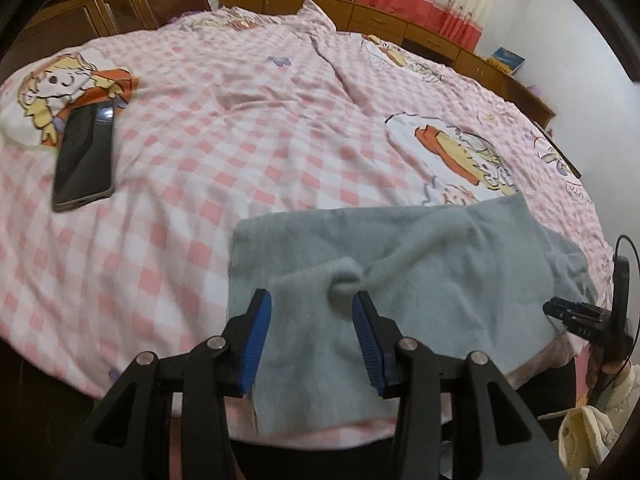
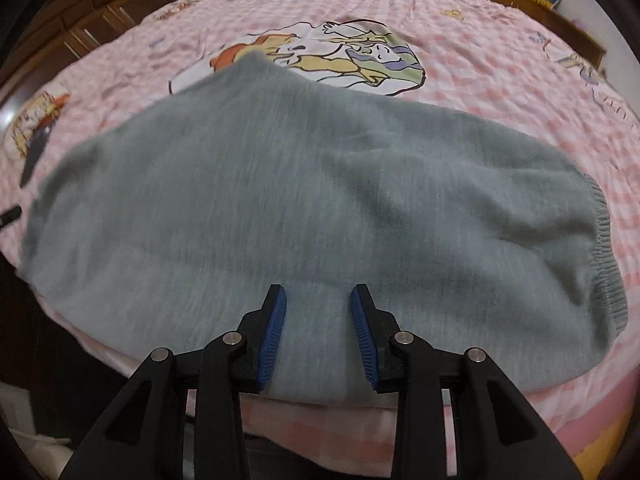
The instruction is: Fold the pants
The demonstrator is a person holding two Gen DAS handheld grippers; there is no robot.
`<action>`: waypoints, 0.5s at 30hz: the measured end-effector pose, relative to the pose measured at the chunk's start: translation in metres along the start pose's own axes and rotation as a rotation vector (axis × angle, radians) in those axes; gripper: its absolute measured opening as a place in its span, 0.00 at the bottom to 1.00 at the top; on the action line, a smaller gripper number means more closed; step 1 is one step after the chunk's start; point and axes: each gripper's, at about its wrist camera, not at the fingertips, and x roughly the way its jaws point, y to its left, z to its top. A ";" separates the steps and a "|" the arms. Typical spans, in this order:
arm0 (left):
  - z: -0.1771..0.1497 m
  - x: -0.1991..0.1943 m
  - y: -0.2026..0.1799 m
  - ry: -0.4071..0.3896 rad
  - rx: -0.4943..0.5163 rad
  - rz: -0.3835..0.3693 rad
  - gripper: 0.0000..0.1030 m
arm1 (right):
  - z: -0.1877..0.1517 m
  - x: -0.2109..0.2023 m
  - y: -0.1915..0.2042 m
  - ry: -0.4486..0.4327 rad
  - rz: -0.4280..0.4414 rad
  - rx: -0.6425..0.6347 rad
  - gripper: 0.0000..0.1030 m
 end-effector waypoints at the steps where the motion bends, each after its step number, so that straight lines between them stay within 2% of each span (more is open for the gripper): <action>1: 0.001 0.004 0.003 0.007 0.000 -0.011 0.43 | -0.002 0.001 0.001 -0.005 0.004 0.001 0.40; 4: 0.003 0.018 0.009 0.031 -0.014 -0.023 0.43 | -0.003 0.005 -0.001 -0.015 0.035 0.026 0.50; 6: 0.001 0.029 0.016 0.050 -0.044 -0.019 0.43 | -0.004 0.007 -0.001 -0.019 0.062 0.034 0.61; 8: -0.001 0.034 0.021 0.054 -0.070 -0.024 0.43 | -0.003 0.009 0.003 -0.022 0.058 0.017 0.66; 10: -0.003 0.036 0.024 0.047 -0.102 -0.033 0.43 | -0.003 0.011 0.008 -0.026 0.037 0.002 0.68; 13: -0.002 0.035 0.024 0.033 -0.110 -0.047 0.43 | -0.003 0.012 0.008 -0.034 0.050 0.010 0.71; 15: -0.001 0.034 0.022 0.034 -0.120 -0.088 0.41 | -0.004 0.012 0.007 -0.041 0.061 0.013 0.72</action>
